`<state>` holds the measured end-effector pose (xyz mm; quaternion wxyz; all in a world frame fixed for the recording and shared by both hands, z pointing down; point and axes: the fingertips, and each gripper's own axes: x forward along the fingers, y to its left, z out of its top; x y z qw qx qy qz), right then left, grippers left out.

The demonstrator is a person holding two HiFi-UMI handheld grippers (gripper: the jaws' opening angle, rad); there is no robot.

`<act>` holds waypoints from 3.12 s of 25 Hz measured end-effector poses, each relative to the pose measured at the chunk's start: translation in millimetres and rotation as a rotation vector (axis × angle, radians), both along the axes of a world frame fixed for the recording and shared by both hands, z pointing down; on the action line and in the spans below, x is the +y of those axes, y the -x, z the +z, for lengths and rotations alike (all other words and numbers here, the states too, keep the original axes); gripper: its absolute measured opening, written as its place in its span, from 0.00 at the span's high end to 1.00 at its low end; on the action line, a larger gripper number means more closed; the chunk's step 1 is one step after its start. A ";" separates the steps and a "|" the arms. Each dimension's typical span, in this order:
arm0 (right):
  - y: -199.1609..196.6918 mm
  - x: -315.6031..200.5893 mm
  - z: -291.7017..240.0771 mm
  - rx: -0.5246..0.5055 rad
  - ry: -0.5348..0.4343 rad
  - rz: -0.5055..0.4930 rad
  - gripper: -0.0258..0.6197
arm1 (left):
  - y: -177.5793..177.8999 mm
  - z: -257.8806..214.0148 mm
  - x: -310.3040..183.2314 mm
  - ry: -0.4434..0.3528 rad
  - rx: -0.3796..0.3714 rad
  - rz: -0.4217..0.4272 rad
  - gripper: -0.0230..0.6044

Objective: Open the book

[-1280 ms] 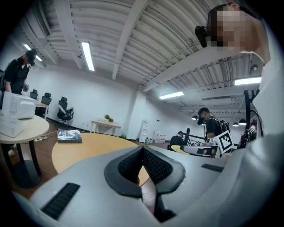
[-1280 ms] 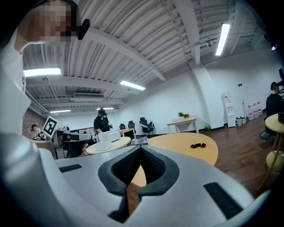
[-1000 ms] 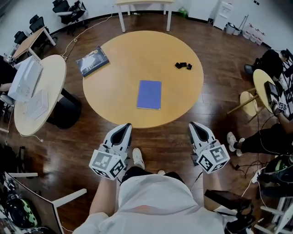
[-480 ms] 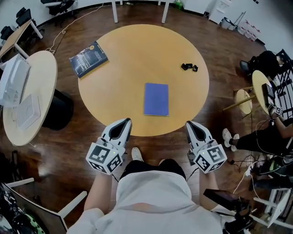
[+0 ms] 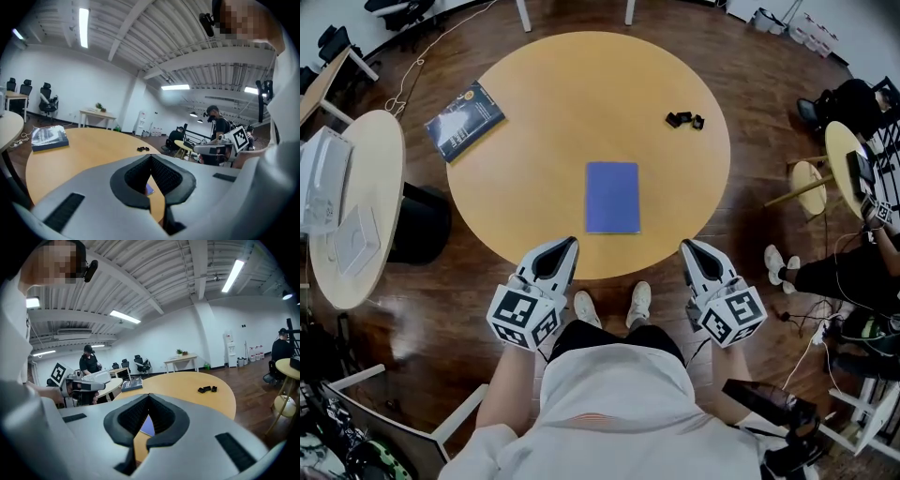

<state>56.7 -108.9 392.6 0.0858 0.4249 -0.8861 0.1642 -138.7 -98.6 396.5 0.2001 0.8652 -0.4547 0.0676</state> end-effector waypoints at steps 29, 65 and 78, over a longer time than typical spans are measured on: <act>-67.9 -14.7 116.6 -0.047 0.254 0.022 0.96 | -165.7 260.1 -61.6 0.308 -0.648 0.371 0.79; -65.8 -15.6 129.6 -0.055 0.286 0.018 0.96 | -165.0 277.0 -61.7 0.326 -0.714 0.361 0.90; -61.1 -15.3 130.8 -0.054 0.298 0.009 0.96 | -168.2 258.2 -61.7 0.348 -0.591 0.347 0.95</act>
